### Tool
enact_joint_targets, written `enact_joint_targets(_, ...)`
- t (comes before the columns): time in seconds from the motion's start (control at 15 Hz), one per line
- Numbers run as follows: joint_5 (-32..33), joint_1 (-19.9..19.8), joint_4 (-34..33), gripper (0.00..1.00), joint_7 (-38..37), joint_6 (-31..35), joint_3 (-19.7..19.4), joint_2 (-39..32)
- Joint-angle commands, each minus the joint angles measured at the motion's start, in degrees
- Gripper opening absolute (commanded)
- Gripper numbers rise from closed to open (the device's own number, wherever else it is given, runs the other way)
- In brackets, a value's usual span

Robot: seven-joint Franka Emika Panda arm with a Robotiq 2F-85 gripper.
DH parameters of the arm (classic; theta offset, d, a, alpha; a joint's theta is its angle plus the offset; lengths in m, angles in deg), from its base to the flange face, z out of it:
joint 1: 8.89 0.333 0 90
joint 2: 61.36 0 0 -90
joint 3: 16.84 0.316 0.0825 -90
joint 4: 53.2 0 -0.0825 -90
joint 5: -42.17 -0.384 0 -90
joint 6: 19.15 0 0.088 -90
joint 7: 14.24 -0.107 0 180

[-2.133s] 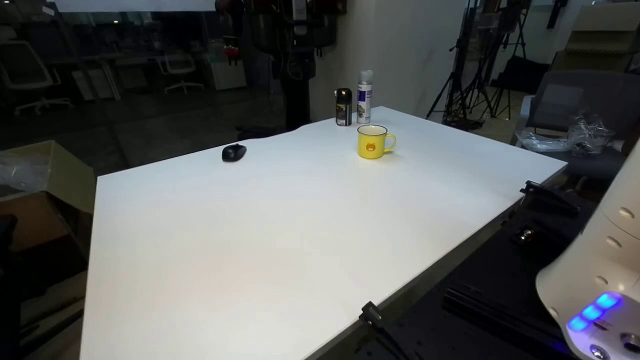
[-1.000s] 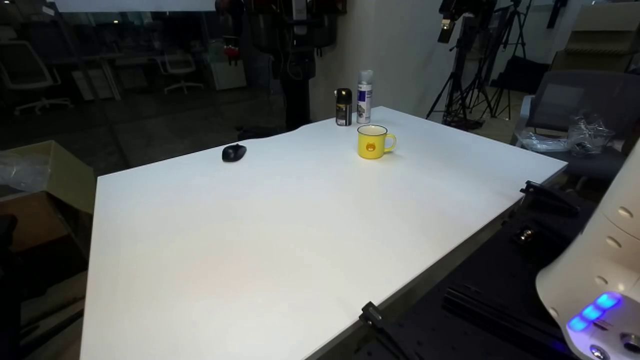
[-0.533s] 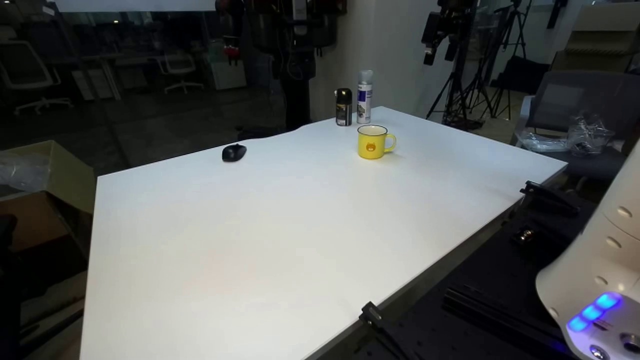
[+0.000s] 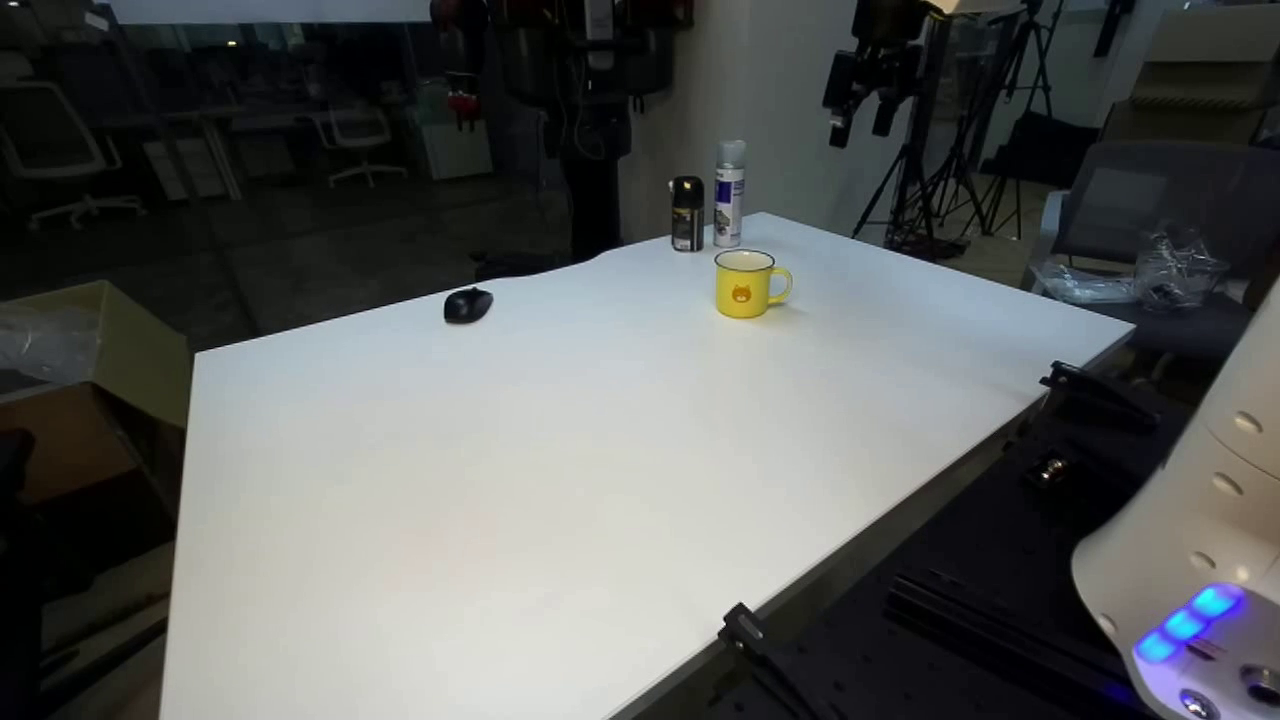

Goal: Move the cup to the left

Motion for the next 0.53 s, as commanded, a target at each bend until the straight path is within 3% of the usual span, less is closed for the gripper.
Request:
enact_joint_targets(0.0, -2.1, -0.3, -8.8, 1.0, -2.2, 0.1, 2.7, -10.5)
enact_joint_targets(0.47, -3.1, -0.8, -25.9, 1.0, -3.1, -10.2, 10.4, -27.9)
